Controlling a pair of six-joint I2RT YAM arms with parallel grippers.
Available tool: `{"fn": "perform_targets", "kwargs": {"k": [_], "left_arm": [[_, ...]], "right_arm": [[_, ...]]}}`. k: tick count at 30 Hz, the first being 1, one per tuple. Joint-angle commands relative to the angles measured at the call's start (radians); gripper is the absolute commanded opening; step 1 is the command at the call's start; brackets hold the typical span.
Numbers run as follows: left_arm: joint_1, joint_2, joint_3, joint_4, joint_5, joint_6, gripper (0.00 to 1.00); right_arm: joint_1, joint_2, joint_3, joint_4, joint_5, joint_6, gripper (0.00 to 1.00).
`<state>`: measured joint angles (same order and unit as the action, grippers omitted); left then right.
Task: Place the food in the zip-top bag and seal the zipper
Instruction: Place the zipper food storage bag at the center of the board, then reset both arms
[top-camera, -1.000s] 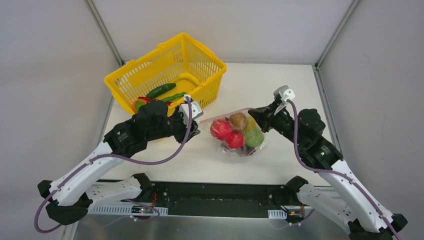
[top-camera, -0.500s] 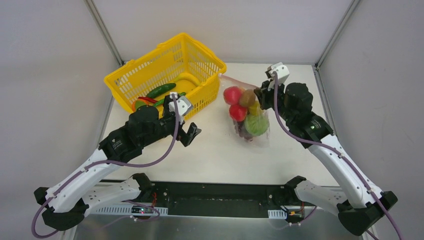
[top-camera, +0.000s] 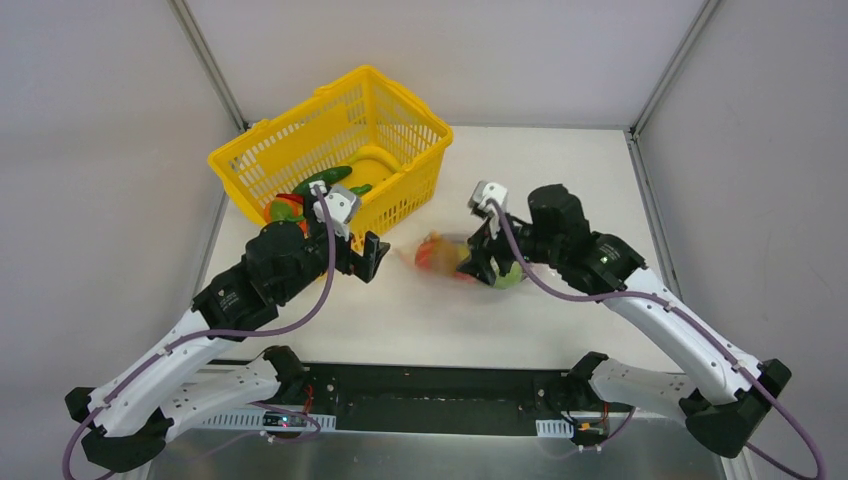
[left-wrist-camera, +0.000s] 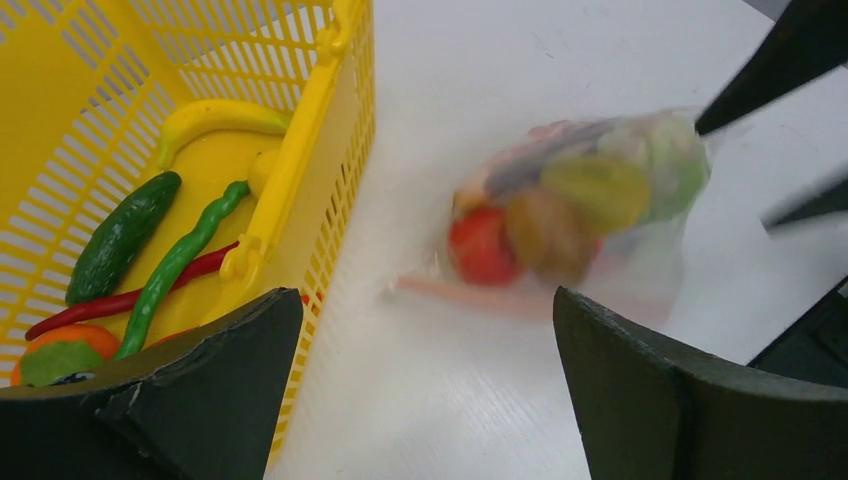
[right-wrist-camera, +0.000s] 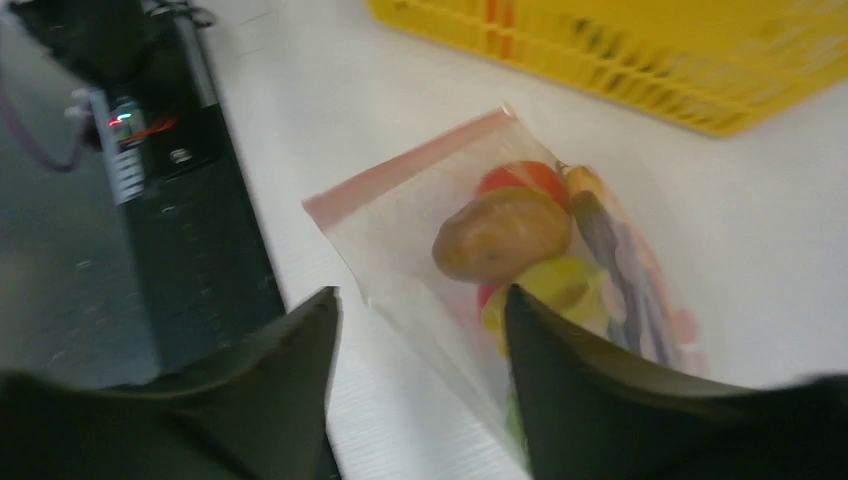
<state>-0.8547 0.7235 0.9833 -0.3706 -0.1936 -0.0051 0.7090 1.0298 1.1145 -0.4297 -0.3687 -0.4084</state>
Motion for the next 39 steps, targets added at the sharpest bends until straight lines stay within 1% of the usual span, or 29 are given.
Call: {"fn": "perform_targets", "kwargs": {"k": [1,3,5,7,9,11,14,16,18,19,21,24,26,29,30,31,35,39], "left_arm": [[0.017,0.0,0.007,0.063,-0.06,-0.054,0.99],[0.019,0.006,0.017,0.055,-0.058,-0.053,0.99],[0.02,0.009,0.027,0.039,-0.052,-0.057,0.99],[0.021,0.012,0.031,0.023,-0.035,-0.063,0.99],[0.021,0.013,0.03,0.014,-0.011,-0.073,0.99],[0.021,0.017,0.03,0.007,0.018,-0.085,0.99],[0.021,0.02,0.039,-0.01,0.038,-0.1,0.99],[0.022,0.023,0.043,-0.015,0.035,-0.11,0.99],[0.022,0.032,0.054,-0.024,0.014,-0.127,0.99],[0.022,0.039,0.062,-0.031,0.001,-0.131,0.99],[0.025,0.064,0.096,-0.067,-0.02,-0.131,0.99],[0.054,0.102,0.194,-0.171,-0.08,-0.128,0.99],[0.138,0.118,0.246,-0.22,-0.076,-0.168,0.99],[0.301,0.109,0.258,-0.206,-0.03,-0.233,0.99],[0.34,0.105,0.259,-0.2,-0.033,-0.259,0.99],[0.355,0.102,0.262,-0.197,-0.051,-0.283,0.99],[0.359,0.097,0.259,-0.24,-0.138,-0.408,0.99],[0.359,0.084,0.243,-0.314,-0.26,-0.468,0.99]], "right_arm": [[0.082,0.015,0.057,-0.173,-0.227,-0.067,0.83],[0.084,-0.012,0.074,-0.173,-0.258,-0.065,0.99],[0.084,-0.067,0.049,-0.122,-0.253,-0.057,1.0],[0.083,-0.139,-0.02,-0.025,-0.191,-0.027,1.0],[0.083,-0.206,-0.107,0.104,-0.075,0.027,1.0],[0.082,-0.243,-0.169,0.184,0.057,0.067,1.0],[0.079,-0.234,-0.173,0.205,0.289,0.13,1.0],[0.061,-0.204,-0.161,0.204,0.461,0.204,1.0],[0.01,-0.167,-0.144,0.199,0.584,0.289,1.0],[-0.042,-0.147,-0.131,0.183,0.603,0.335,1.0],[-0.152,-0.112,-0.101,0.15,0.571,0.421,1.0],[-0.312,-0.096,-0.091,0.135,0.506,0.542,1.0],[-0.417,-0.104,-0.097,0.14,0.446,0.613,1.0],[-0.557,-0.114,-0.114,0.159,0.308,0.699,1.0],[-0.586,-0.117,-0.118,0.165,0.278,0.716,1.0],[-0.605,-0.123,-0.12,0.169,0.252,0.724,1.0],[-0.618,-0.13,-0.109,0.171,0.2,0.695,1.0],[-0.618,-0.139,-0.108,0.17,0.173,0.687,1.0]]}}
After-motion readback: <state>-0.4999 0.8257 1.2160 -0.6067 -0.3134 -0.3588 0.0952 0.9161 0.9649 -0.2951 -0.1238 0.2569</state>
